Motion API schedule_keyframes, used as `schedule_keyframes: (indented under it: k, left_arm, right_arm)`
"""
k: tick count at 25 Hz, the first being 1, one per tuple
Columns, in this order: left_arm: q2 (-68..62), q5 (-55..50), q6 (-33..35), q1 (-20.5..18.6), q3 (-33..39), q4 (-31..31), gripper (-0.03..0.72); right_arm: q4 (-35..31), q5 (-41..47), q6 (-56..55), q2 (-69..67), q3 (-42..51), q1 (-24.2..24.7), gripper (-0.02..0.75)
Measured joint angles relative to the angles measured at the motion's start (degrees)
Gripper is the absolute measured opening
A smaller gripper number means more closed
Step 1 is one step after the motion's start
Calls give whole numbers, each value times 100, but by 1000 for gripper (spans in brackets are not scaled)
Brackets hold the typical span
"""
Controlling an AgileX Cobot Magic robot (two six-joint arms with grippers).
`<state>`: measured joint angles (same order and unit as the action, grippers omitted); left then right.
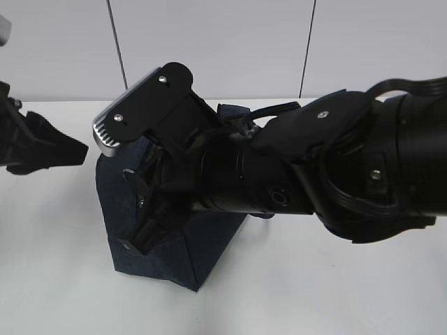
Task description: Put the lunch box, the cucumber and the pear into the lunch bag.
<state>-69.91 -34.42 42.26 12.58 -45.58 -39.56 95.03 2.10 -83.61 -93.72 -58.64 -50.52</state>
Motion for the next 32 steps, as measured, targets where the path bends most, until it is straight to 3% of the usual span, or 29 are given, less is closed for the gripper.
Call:
schedule_keyframes:
  k: [2,7,11,14,32]
  left_arm:
    - [0,-5,266,-5,224,-276,242]
    - [0,-349,2334,-347,889,-2337,242]
    - [0,-994,3989,-916,1370,-3241,242]
    - [0,-1290,4879,-1095,1545,-3805,242]
    - [-1019,-1656,5682,-1120,1561,-4384,242]
  right_arm:
    - [13,12,0,0,0,0,0]
    - [13,13,0,0,0,0,0]
    - [13,23,0,0,0,0,0]
    - [13,23,-12,0,0,0,0]
    - [13,23,-25,0,0,0,0]
